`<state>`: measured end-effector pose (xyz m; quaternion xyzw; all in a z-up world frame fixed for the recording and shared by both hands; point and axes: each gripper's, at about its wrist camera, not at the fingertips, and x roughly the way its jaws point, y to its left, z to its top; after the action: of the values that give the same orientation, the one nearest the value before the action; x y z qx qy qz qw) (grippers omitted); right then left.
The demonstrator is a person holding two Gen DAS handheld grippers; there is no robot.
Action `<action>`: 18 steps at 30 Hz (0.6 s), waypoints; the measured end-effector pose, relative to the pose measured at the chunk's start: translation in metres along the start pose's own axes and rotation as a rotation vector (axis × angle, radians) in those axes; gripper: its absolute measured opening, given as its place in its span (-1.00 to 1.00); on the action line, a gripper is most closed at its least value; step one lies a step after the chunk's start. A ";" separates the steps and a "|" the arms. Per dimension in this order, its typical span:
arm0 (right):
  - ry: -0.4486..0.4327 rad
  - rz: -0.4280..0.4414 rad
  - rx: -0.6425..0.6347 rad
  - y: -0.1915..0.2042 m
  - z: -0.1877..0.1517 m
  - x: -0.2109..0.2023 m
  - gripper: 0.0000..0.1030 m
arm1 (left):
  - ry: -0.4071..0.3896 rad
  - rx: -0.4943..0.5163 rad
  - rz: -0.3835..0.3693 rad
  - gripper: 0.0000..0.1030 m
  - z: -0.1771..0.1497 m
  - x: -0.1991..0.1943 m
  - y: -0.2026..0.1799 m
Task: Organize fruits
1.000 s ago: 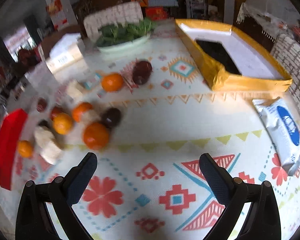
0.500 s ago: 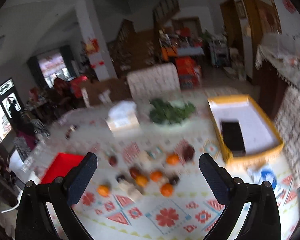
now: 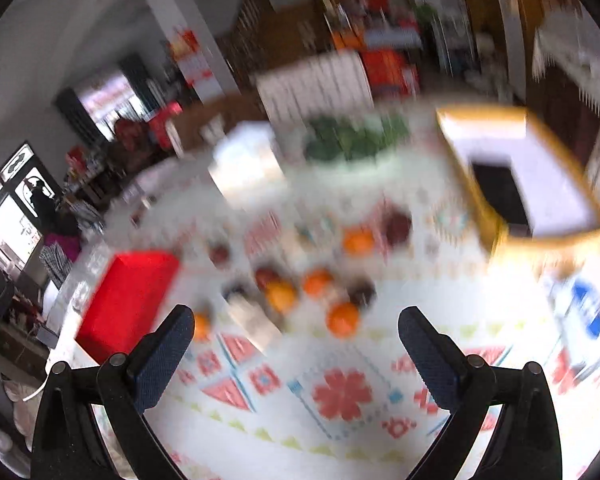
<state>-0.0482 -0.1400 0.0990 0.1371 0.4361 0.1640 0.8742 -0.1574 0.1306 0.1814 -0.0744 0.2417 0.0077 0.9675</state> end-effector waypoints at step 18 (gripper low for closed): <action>0.045 0.030 0.096 -0.054 -0.008 0.030 1.00 | 0.267 0.081 -0.084 1.00 -0.084 0.094 -0.052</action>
<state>-0.0280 -0.1757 0.0522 0.1816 0.4611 0.1589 0.8539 -0.1113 0.0647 0.0717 -0.0458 0.3652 -0.0525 0.9283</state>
